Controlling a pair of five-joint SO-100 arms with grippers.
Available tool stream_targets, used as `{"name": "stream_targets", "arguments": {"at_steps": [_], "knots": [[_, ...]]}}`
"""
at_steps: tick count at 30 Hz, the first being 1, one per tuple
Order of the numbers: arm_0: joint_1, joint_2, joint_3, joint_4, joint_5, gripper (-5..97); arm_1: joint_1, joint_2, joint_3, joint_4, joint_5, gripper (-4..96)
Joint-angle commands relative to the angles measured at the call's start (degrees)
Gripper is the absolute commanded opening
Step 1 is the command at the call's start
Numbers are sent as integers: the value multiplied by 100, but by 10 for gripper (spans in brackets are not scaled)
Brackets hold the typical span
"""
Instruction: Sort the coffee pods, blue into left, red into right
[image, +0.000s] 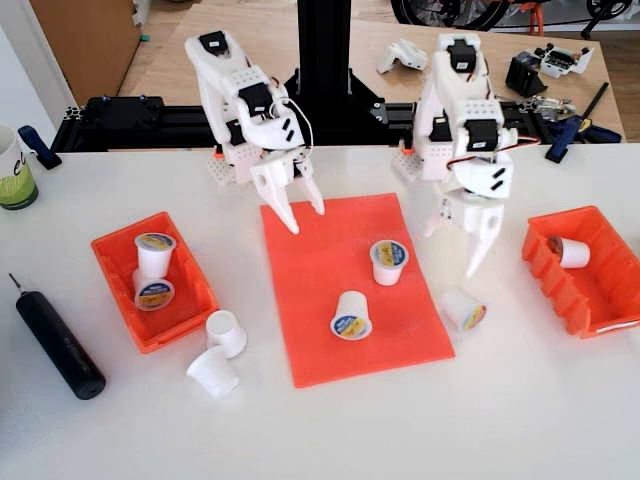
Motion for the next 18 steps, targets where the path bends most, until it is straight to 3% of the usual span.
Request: {"name": "stream_targets", "arguments": {"at_steps": [1,5,10,11,12,15,16,18], "knots": [[-44,255,-62,141,141,255,-281,79,-44,114,2654,447],[-18,422,-79,299,211,254,-53,53,-62,246,3313,448],[79,422,-53,334,308,254,79,132,-53,519,3226,388],[79,422,-44,343,343,254,97,211,-26,519,2593,378],[79,422,-44,343,422,254,185,308,79,378,1608,385],[79,483,-70,352,668,254,360,334,290,-1204,-2742,393],[70,510,-70,352,773,254,237,193,97,-1354,-3630,376],[62,519,-79,352,914,255,-193,132,-44,-1292,-4658,369]]}}
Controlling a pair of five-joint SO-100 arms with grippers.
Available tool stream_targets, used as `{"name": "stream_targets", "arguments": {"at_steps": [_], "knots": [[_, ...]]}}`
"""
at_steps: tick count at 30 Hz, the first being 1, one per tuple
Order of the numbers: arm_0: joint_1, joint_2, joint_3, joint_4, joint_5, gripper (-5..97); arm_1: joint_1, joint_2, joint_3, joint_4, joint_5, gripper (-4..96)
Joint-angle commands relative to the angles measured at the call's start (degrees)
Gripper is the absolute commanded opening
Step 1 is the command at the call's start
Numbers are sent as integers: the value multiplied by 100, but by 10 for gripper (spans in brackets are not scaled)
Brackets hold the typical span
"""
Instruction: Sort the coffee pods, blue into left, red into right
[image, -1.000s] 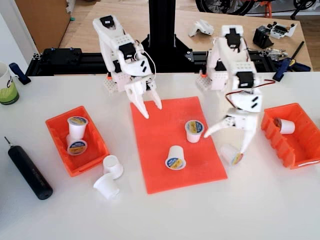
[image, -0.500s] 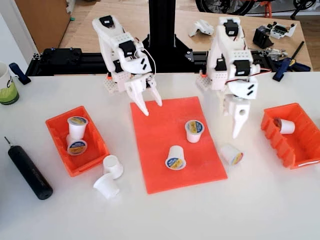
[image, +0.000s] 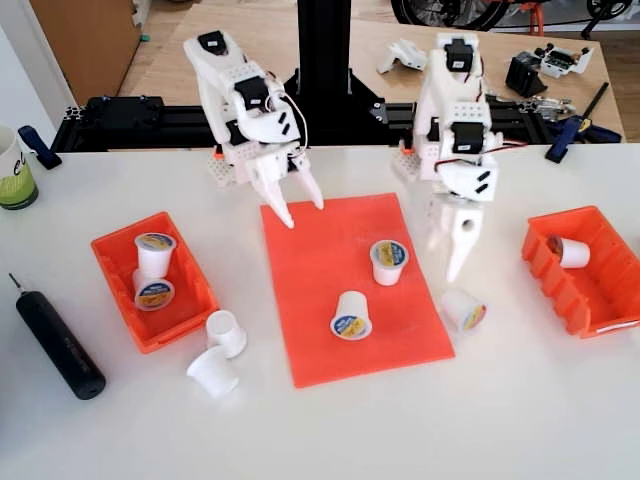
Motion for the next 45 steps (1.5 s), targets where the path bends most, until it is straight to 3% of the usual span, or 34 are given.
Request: {"name": "stream_targets", "arguments": {"at_steps": [1,3,4,12,19,27,36,45], "knots": [[0,141,-70,35,176,255,-571,88,-237,-396,-4263,376],[0,141,-62,18,176,255,-773,211,141,-844,-5080,370],[0,141,-79,9,193,256,-896,422,413,-1072,-5282,366],[-308,185,-114,141,422,257,-1380,686,1301,-2101,-6592,354],[-668,255,-79,211,352,257,-1529,650,2153,-2347,-7655,360],[-668,334,-70,202,-9,254,-1230,650,3586,-3665,-8587,373],[-773,343,-70,246,35,254,-773,360,3560,-4957,-9088,397],[-765,457,-26,352,44,254,-738,-396,3551,-5739,-8903,378]]}}
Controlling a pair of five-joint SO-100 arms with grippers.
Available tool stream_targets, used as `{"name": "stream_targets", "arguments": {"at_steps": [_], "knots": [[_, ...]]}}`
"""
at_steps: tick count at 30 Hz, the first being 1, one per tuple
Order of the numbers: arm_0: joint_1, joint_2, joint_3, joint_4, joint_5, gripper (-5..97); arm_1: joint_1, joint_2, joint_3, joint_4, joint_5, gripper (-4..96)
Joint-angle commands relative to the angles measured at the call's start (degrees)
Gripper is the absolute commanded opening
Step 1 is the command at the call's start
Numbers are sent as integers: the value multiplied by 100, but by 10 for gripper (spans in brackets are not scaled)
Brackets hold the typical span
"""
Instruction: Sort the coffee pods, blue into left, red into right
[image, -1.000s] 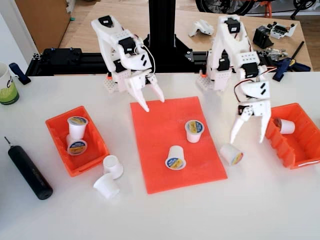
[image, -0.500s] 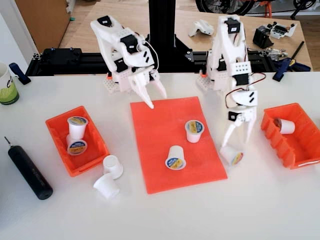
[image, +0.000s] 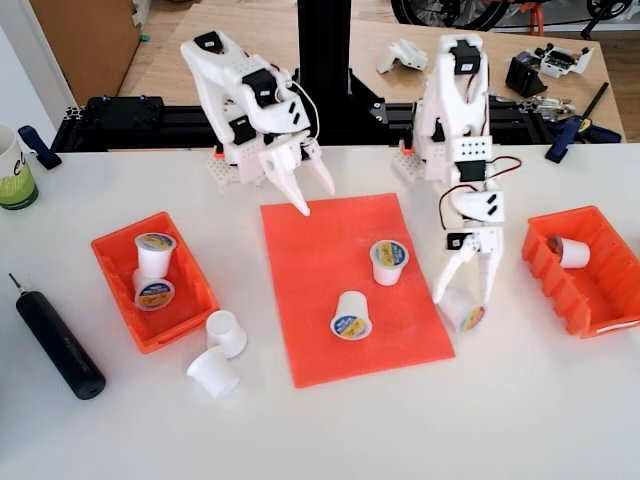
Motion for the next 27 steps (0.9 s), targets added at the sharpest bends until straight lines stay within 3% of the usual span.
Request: {"name": "stream_targets", "arguments": {"at_steps": [1,10,17,27], "knots": [[-18,272,-26,141,18,254,9,-123,-97,-272,62,377],[-70,791,-26,589,26,254,141,-765,-255,-817,167,342],[-62,791,-26,589,35,249,281,-853,-246,-958,211,171],[-53,791,-18,598,35,247,290,-738,-413,-879,316,142]]}}
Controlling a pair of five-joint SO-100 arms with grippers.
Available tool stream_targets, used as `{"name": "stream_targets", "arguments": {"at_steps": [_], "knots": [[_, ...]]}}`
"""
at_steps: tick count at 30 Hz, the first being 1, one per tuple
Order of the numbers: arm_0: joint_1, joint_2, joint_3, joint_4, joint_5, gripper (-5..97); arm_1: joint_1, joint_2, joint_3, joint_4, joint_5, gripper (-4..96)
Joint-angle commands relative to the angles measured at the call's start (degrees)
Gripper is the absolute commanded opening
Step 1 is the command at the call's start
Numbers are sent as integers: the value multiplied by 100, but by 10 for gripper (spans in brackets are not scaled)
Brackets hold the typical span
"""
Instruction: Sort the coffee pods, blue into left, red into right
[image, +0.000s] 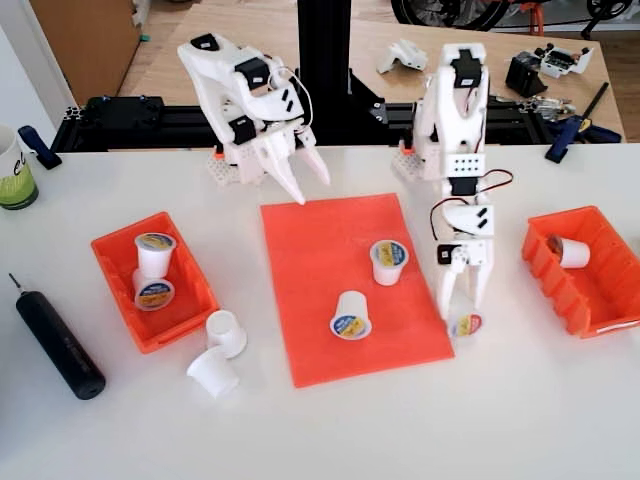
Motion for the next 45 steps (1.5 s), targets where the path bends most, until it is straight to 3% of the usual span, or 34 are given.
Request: {"name": "stream_targets", "arguments": {"at_steps": [1,6,8,14,18,22,25,27,28,33,36,38,40,41,45], "knots": [[-18,105,-18,35,44,247,44,281,-431,352,26,140],[-18,105,123,18,79,247,-185,1485,-1538,2786,97,143],[-26,105,237,-70,158,247,-422,1846,-2294,3973,404,141],[-62,105,563,-396,396,251,-1881,2188,-3735,5766,2654,123],[-123,70,712,-624,431,251,-2628,2180,-3568,5555,3867,123],[-149,35,721,-817,387,247,-3454,2171,-2259,4034,5221,123],[-141,26,721,-984,352,243,-3771,2276,-1257,3067,5854,146],[-132,9,721,-1063,334,242,-3894,2408,-870,2821,6196,235],[-123,-9,721,-1090,334,242,-3894,2487,-835,2927,6231,334],[-158,-53,729,-1081,457,247,-3437,3208,-1485,4526,5607,512],[-185,-53,729,-1072,589,248,-2953,3437,-3067,6785,5036,403],[-185,-53,765,-1072,642,248,-2355,3480,-4140,8042,4544,416],[-185,-53,800,-1063,677,248,-1670,3568,-4676,8938,4333,422],[-193,-53,826,-1072,677,248,-1441,3718,-4720,9211,4395,421],[-193,-62,1081,-1591,483,247,-360,4307,-4131,9826,5326,447]]}}
